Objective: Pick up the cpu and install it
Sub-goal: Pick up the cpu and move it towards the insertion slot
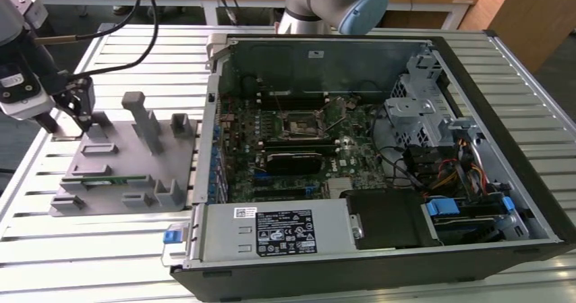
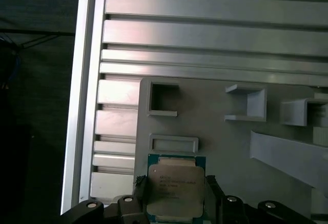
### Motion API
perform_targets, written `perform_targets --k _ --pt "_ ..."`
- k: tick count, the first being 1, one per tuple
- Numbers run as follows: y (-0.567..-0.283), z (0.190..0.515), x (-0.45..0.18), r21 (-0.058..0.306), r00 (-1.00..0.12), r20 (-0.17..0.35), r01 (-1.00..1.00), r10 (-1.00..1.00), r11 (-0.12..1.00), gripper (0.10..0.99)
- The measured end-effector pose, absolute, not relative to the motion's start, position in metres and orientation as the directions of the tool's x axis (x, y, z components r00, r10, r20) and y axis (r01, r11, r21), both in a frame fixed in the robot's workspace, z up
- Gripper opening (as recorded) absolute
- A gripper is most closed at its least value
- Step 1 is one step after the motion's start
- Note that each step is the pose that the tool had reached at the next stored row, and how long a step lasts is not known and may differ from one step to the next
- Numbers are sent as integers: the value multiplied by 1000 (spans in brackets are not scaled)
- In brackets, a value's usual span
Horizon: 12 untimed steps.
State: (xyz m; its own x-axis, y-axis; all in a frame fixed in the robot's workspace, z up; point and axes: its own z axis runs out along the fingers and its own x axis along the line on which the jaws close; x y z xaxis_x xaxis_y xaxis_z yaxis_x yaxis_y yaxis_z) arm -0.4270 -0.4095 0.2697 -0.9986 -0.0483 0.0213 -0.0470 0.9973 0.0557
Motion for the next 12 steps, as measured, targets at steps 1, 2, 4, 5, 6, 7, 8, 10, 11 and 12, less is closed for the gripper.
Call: perform_targets --k 1,2,4,5,6,7,8,10,11,12 --pt "-409 271 -427 56 -999 21 -47 -48 997 529" --pt "-409 272 -427 56 -999 21 -47 -48 997 529" --pt "-409 274 -427 56 -999 21 -47 -48 997 529" --pt "-409 275 -427 56 -999 21 -47 -48 997 529" --pt "-409 277 -427 56 -999 21 -47 -48 997 529" --pt "-409 278 -427 56 -999 21 -47 -48 997 529" --pt "-408 279 -427 56 -999 21 -47 -48 997 529" --pt "-408 281 -427 56 -999 21 -47 -48 997 529" --pt "-408 282 -427 56 -999 21 -47 -48 997 529" --pt "-408 283 -427 56 -999 21 -47 -48 997 529"
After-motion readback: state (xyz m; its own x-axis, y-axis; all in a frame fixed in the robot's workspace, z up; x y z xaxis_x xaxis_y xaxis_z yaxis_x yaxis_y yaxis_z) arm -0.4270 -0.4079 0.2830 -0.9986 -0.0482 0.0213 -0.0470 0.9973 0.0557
